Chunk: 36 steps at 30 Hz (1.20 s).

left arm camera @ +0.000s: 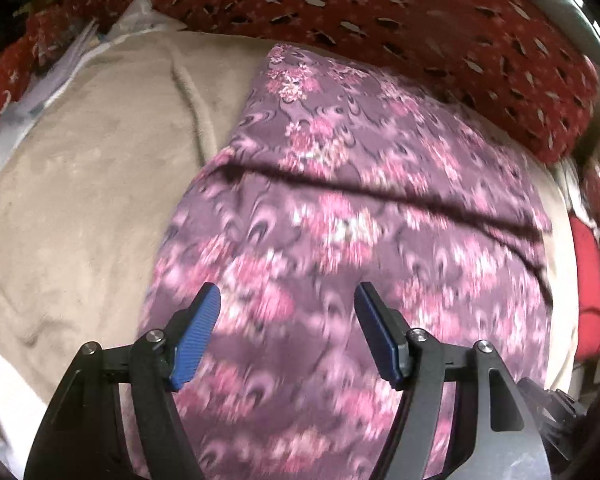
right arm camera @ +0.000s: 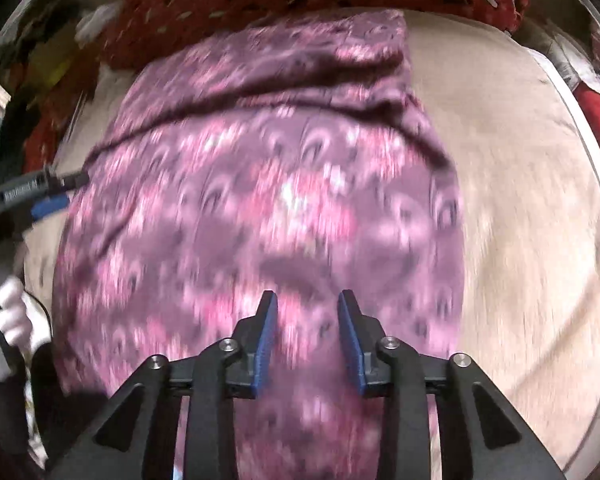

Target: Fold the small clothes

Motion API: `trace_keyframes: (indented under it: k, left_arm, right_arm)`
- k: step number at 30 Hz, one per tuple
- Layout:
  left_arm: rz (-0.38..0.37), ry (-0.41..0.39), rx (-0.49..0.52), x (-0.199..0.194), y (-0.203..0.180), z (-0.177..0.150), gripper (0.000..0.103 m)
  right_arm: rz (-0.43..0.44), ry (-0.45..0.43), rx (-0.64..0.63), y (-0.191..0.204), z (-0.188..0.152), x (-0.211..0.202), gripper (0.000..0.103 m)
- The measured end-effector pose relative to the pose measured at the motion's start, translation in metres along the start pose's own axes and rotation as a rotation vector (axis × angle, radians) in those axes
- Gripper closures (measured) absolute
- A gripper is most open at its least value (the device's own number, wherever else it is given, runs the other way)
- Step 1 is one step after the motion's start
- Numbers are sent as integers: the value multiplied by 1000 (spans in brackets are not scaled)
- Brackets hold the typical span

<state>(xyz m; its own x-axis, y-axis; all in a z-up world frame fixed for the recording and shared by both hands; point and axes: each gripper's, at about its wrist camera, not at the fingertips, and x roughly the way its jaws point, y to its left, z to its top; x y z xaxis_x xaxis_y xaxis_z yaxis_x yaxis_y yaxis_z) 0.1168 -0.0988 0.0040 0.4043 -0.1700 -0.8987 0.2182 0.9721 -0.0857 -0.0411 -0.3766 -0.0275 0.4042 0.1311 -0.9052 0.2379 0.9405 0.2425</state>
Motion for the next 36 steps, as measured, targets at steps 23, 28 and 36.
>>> trace_keyframes:
  k: [23, 28, 36]
  left_arm:
    - [-207, 409, -19, 2, 131, -137, 35]
    - [-206, 417, 54, 3, 111, -156, 35]
    - [-213, 422, 58, 1, 109, -188, 97]
  right_arm:
    - [155, -85, 251, -63, -158, -47, 51]
    - [229, -67, 231, -56, -166, -34, 49]
    - [270, -100, 139, -42, -173, -41, 92]
